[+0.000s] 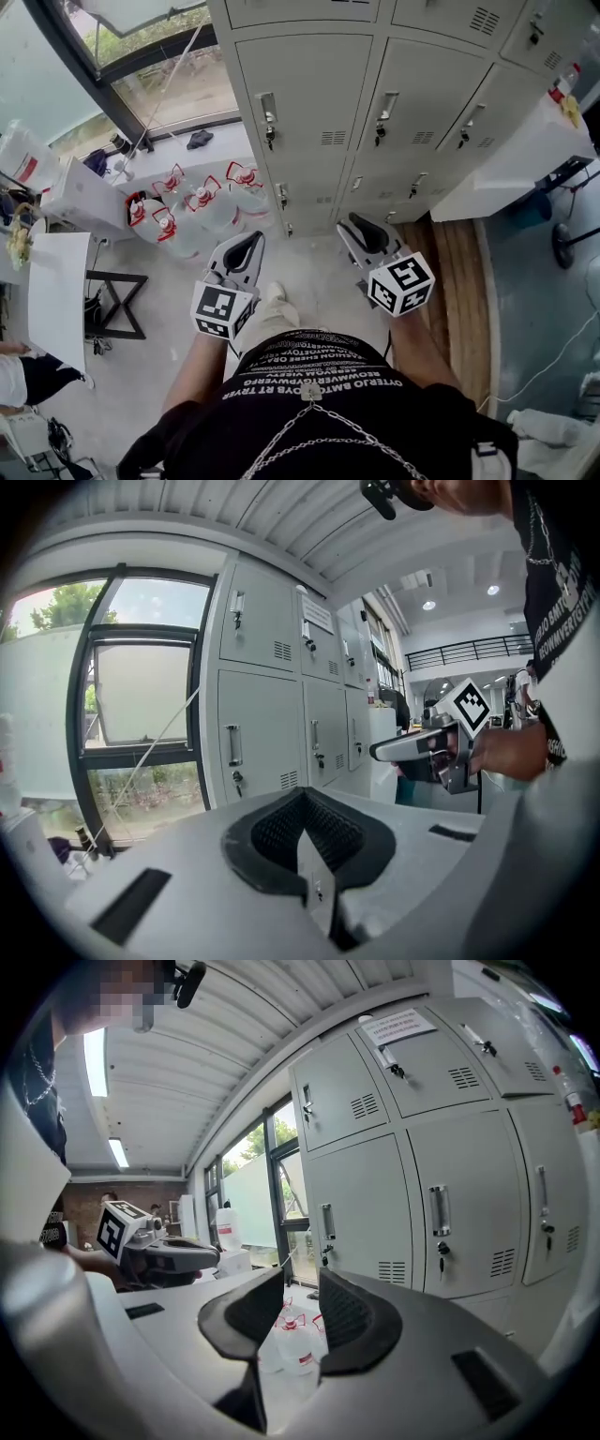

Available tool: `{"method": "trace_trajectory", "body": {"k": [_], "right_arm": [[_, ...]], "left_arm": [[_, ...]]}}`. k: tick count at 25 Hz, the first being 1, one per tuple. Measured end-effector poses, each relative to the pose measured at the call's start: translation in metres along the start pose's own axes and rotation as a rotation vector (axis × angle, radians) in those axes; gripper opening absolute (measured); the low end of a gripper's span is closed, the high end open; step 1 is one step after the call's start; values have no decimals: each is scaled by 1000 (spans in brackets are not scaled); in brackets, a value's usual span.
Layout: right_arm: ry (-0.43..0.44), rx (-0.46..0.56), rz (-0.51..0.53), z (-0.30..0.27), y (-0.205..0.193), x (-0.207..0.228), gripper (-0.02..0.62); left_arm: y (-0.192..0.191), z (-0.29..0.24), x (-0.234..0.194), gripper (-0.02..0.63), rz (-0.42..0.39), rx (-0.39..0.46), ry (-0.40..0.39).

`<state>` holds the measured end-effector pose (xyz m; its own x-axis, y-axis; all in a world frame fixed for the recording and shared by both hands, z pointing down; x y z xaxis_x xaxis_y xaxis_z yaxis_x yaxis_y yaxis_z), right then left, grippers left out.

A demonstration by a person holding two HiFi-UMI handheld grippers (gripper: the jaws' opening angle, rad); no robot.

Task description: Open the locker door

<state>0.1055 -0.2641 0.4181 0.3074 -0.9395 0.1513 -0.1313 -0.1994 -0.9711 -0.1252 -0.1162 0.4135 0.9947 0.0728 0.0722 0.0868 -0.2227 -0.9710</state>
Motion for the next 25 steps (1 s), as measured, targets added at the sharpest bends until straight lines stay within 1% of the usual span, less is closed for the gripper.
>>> {"method": "trace_trajectory", "body": {"k": [4, 7, 12, 17, 25], "right_arm": [[-19, 7, 1, -16, 11, 10, 114], [-21, 17, 7, -36, 22, 17, 115], [-9, 20, 14, -74, 35, 31, 115], [9, 11, 20, -117, 45, 41, 115], [32, -7, 59, -184, 64, 55, 117]], "left_arm": [[18, -21, -11, -2, -33, 43, -48], [21, -34, -30, -2, -39, 37, -58], [17, -49, -64, -2, -25, 15, -48], [17, -58, -100, -2, -20, 10, -29], [2, -81, -147, -2, 5, -25, -30]]}}
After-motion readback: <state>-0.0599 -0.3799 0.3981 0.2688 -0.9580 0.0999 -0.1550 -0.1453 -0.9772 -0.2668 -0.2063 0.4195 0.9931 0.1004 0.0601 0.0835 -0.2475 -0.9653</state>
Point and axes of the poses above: the fingertips, and each gripper's own axes: z backward along the fingers, x to its right, y out of its top, the point moved 10 cm from there along z, backward along the fingers, and after that the axes turned 5 degrees about y, right-handed, at the moved point
